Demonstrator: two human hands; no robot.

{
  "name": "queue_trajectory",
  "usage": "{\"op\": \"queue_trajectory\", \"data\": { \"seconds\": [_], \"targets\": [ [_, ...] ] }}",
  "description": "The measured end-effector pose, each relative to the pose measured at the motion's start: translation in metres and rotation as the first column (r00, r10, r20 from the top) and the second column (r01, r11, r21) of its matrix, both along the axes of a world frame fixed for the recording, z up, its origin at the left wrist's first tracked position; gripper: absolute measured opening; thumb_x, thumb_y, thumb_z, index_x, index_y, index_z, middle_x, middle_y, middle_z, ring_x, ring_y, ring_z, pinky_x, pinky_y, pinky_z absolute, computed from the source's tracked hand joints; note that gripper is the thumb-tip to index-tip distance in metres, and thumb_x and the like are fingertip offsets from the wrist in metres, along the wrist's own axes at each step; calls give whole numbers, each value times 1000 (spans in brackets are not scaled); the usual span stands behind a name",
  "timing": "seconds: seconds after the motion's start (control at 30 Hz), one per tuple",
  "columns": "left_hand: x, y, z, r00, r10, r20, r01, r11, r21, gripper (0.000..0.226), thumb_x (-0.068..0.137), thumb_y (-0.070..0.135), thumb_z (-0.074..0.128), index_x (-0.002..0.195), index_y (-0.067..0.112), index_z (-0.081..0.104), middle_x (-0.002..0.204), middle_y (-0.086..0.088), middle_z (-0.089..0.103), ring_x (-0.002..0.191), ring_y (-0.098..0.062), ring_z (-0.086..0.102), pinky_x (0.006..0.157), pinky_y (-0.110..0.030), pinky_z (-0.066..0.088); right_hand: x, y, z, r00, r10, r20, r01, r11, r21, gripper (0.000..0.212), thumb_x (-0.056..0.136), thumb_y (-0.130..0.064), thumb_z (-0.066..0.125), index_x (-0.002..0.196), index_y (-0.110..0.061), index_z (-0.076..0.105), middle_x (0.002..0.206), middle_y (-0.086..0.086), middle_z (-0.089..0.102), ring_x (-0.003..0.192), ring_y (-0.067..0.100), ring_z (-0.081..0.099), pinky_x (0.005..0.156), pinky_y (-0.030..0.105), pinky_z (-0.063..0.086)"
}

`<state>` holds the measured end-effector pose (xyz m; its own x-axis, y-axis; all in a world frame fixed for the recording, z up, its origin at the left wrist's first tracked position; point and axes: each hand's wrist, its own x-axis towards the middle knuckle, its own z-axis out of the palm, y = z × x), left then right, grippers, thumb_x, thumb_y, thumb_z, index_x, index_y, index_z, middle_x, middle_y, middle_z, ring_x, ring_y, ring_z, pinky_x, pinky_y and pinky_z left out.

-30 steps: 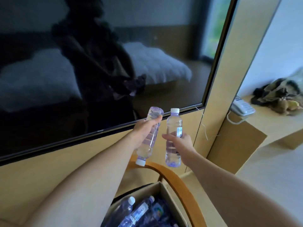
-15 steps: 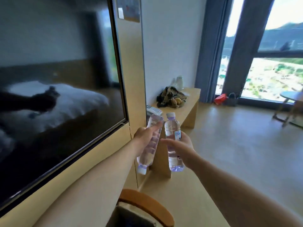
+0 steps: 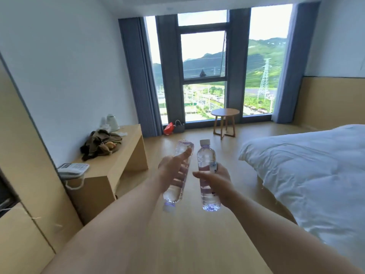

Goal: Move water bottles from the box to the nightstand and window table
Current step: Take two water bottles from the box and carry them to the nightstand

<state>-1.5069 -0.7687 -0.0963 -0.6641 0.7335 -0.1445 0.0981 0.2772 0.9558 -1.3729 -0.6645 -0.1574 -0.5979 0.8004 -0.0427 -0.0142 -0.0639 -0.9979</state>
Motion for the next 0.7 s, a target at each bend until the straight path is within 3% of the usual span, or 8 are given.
{"op": "queue_trajectory", "data": {
  "seconds": [0.17, 0.27, 0.4, 0.53, 0.6, 0.7],
  "targets": [
    [103, 114, -1, 983, -182, 10, 182, 983, 6, 81, 69, 79, 73, 101, 4, 73, 82, -13, 76, 69, -30, 75, 57, -36, 60, 124, 91, -9, 984, -171, 55, 171, 985, 4, 51, 65, -19, 94, 104, -2, 65, 85, 16, 73, 68, 24, 71, 66, 47, 65],
    [168, 177, -6, 962, -269, 54, 269, 963, 14, 75, 72, 74, 75, 96, 3, 74, 70, -10, 75, 57, -25, 73, 54, -33, 58, 196, 133, -12, 955, -282, 88, 284, 959, -15, 44, 68, -15, 94, 101, -1, 68, 81, 14, 74, 62, 20, 72, 66, 49, 65],
    [249, 250, -14, 904, -416, 98, 418, 908, -4, 73, 72, 71, 78, 97, 2, 73, 64, -8, 72, 54, -25, 70, 52, -34, 57, 289, 178, -13, 890, -439, 126, 443, 896, -11, 46, 67, -15, 95, 102, -7, 66, 89, 14, 75, 65, 20, 73, 57, 37, 64],
    [326, 312, -21, 795, -591, 138, 601, 799, -39, 71, 75, 73, 74, 98, 6, 71, 69, -7, 72, 57, -23, 69, 56, -32, 58, 372, 214, -22, 786, -603, 133, 613, 789, -45, 44, 69, -21, 94, 101, -9, 67, 92, 12, 74, 77, 24, 75, 66, 44, 65],
    [363, 339, -26, 720, -678, 151, 691, 721, -56, 70, 77, 74, 71, 100, 7, 70, 66, -4, 71, 55, -21, 68, 53, -29, 56, 409, 228, -28, 726, -673, 144, 685, 726, -60, 45, 69, -26, 94, 101, -11, 67, 90, 9, 73, 73, 20, 73, 57, 34, 62],
    [419, 383, -33, 645, -751, 143, 762, 645, -48, 78, 76, 72, 74, 110, 2, 69, 79, -11, 73, 63, -26, 71, 58, -34, 58, 461, 248, -34, 645, -747, 159, 762, 646, -54, 47, 69, -31, 94, 102, -12, 67, 89, 6, 73, 67, 15, 71, 44, 21, 52]
  ]
}}
